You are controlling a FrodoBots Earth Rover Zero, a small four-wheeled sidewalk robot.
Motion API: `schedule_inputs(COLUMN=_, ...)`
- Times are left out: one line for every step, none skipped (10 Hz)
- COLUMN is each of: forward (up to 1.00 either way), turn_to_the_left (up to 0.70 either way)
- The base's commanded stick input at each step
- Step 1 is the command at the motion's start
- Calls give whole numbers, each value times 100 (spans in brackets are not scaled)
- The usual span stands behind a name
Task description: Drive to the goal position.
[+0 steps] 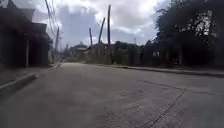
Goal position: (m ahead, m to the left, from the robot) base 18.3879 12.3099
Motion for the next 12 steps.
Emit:
schedule_inputs(forward=70, turn_to_the_left=0)
schedule_inputs(forward=70, turn_to_the_left=0)
schedule_inputs(forward=70, turn_to_the_left=0)
schedule_inputs(forward=70, turn_to_the_left=0)
schedule_inputs(forward=70, turn_to_the_left=0)
schedule_inputs(forward=70, turn_to_the_left=0)
schedule_inputs(forward=70, turn_to_the_left=0)
schedule_inputs(forward=70, turn_to_the_left=0)
schedule_inputs(forward=70, turn_to_the_left=0)
schedule_inputs(forward=70, turn_to_the_left=0)
schedule_inputs(forward=70, turn_to_the_left=0)
schedule_inputs(forward=70, turn_to_the_left=0)
